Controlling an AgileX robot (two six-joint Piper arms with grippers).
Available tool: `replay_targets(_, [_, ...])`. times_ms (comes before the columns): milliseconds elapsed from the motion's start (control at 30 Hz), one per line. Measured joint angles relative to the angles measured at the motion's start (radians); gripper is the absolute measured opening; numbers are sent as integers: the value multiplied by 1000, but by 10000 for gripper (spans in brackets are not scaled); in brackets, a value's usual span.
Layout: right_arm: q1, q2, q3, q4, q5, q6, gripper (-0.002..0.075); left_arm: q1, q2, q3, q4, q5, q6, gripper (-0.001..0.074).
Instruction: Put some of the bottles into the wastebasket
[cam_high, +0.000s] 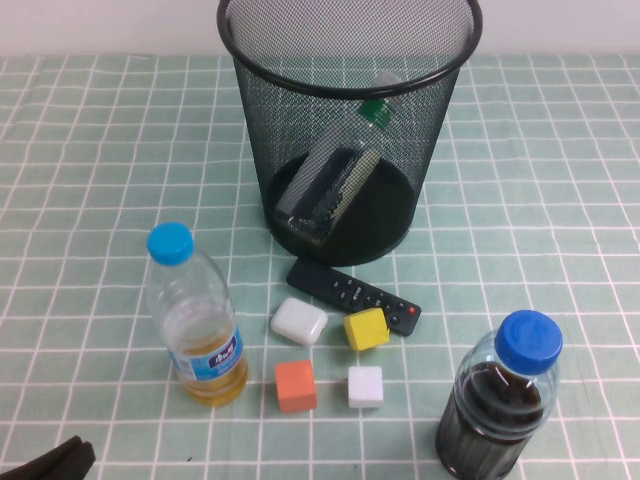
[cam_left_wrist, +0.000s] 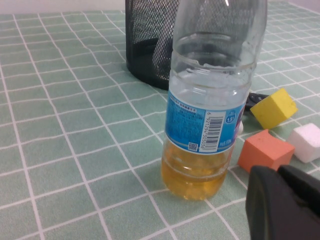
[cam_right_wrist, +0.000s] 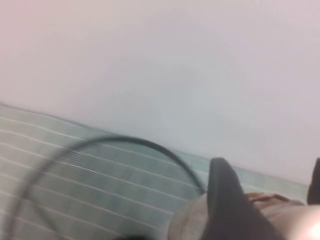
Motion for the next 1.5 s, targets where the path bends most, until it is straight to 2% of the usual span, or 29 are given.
replay_targets(167, [60,161,-171,182,4,-73,281,0,0,0,0,0,0,-4])
replay_targets(467, [189,432,-189,221,-103,-92,281,0,0,0,0,0,0,-4])
replay_targets(767, [196,573,-189,259,-126,-117,281,0,0,0,0,0,1,-4])
replay_targets(933, [196,598,-189,261,-118,-126,384,0,0,0,0,0,1,-4])
replay_targets(1067, [196,588,-189,241,-71,-122,398,0,0,0,0,0,1,-4])
replay_targets(1167, [197,551,-189,195,-19,-103,326,0,0,0,0,0,1,-4])
replay_targets(1367, [197,433,-189,144,119,-84,73,0,0,0,0,0,1,-4])
replay_targets(1500, [197,376,-189,82,204,-33,12,0,0,0,0,0,1,-4])
